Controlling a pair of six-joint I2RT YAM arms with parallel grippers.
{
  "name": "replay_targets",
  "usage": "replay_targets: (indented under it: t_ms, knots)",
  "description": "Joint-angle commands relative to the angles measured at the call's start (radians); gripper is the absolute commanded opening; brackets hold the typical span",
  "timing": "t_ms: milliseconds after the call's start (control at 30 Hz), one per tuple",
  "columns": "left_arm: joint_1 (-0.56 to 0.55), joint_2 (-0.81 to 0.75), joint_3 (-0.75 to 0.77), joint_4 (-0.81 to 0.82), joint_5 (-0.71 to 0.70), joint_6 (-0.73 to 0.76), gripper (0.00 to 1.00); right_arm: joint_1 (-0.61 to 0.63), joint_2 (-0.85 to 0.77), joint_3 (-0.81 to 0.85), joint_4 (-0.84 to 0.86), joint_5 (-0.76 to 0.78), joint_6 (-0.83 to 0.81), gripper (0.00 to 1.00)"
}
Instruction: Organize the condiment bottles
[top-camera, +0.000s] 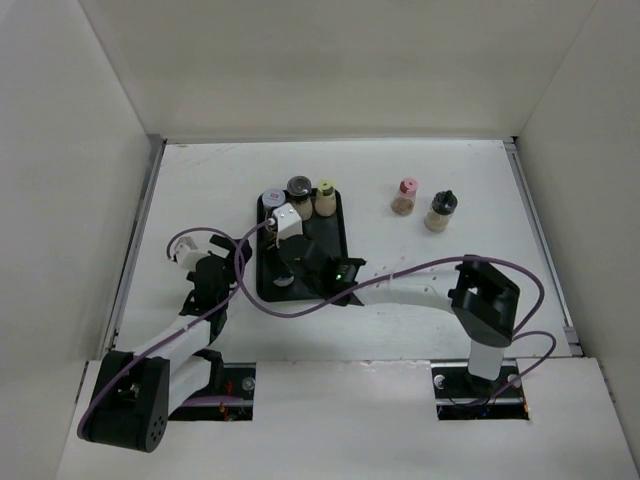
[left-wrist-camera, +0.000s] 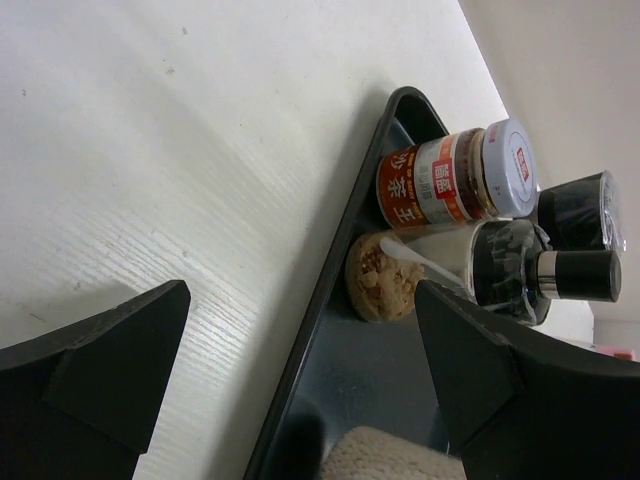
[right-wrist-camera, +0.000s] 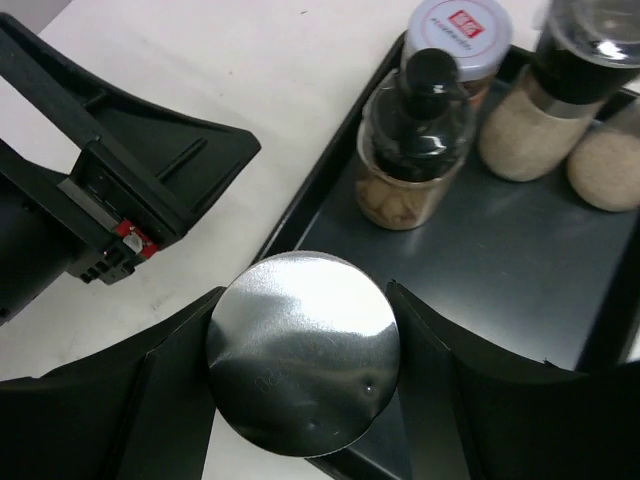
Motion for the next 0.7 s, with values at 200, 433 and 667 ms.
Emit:
replay_targets:
  t_ms: [200,433,667]
  knots:
    - [0.015,-0.013,-0.022,0.028,0.021,-0.024,1.0,0.022,0.074,0.068,0.143,0.061,0.004,0.75]
    - [0.016,-0.014,-0.022,0.028,0.027,-0.023,1.0,0.022,-0.073,-0.003,0.157,0.036,0.005,1.0]
    - [-0.001,-0.01,-0.017,0.036,0.032,-0.018,1.0,-0.182,-0.338,-0.231,0.189,-0.001,0.031,0.95]
